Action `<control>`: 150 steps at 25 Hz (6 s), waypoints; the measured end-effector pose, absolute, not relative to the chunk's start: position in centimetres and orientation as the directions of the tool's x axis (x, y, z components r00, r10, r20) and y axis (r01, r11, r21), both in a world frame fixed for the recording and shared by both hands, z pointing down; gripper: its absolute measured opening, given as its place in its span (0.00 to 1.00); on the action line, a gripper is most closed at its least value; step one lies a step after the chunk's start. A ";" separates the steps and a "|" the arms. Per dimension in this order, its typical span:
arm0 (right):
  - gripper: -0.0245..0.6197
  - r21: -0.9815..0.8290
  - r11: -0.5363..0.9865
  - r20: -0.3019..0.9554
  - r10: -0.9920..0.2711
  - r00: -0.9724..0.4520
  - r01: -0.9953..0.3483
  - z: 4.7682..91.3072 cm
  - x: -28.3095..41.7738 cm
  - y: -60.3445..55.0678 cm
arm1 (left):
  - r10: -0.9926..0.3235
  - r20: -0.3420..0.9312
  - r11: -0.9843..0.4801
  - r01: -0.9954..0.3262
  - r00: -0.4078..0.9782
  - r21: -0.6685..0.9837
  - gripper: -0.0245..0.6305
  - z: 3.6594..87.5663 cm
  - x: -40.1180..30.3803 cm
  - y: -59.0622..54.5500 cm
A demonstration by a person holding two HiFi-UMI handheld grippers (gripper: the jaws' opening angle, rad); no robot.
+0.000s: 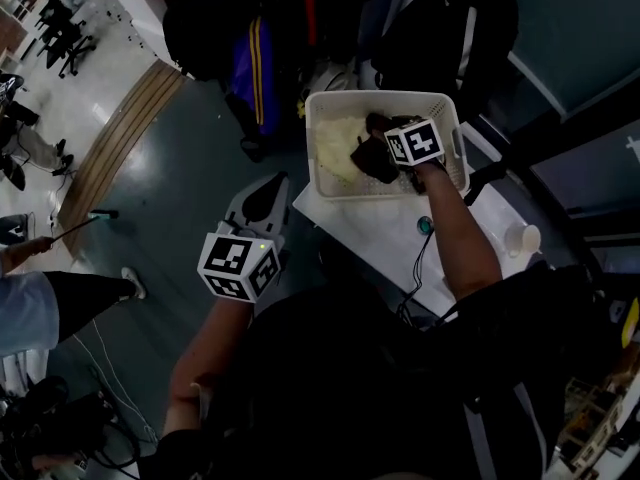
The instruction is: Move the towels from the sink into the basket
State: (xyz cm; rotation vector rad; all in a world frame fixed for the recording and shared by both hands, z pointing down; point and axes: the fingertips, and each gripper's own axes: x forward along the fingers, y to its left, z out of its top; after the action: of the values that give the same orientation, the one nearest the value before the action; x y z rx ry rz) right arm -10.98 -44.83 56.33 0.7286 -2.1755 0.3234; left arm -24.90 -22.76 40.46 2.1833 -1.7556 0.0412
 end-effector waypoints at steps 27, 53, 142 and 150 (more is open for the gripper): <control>0.06 -0.133 0.623 0.380 -0.686 -0.620 -0.771 39.7 -2.1 -25.6 | -0.865 0.118 -0.459 -0.864 0.488 0.207 0.04 35.6 -16.2 -10.2; 0.06 -0.046 0.465 0.319 -0.832 -0.454 -0.884 41.0 12.8 -23.6 | -0.824 0.157 -0.501 -0.830 0.544 0.246 0.04 39.0 -6.4 -15.9; 0.11 -0.027 0.761 0.777 -0.392 -0.493 -0.648 54.0 8.4 -22.8 | -0.826 0.240 -0.454 -0.854 0.511 0.256 0.04 42.5 -5.2 -15.8; 0.12 0.024 0.764 0.673 -0.489 -0.555 -0.645 47.9 2.8 -22.3 | -0.857 0.179 -0.446 -0.870 0.483 0.211 0.04 40.2 -9.9 -13.6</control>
State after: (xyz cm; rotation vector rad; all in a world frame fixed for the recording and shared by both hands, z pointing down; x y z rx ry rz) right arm 2.77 -22.32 47.94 0.8429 -2.2724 0.2951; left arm -9.87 -13.57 40.17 2.4594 -1.4690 0.0662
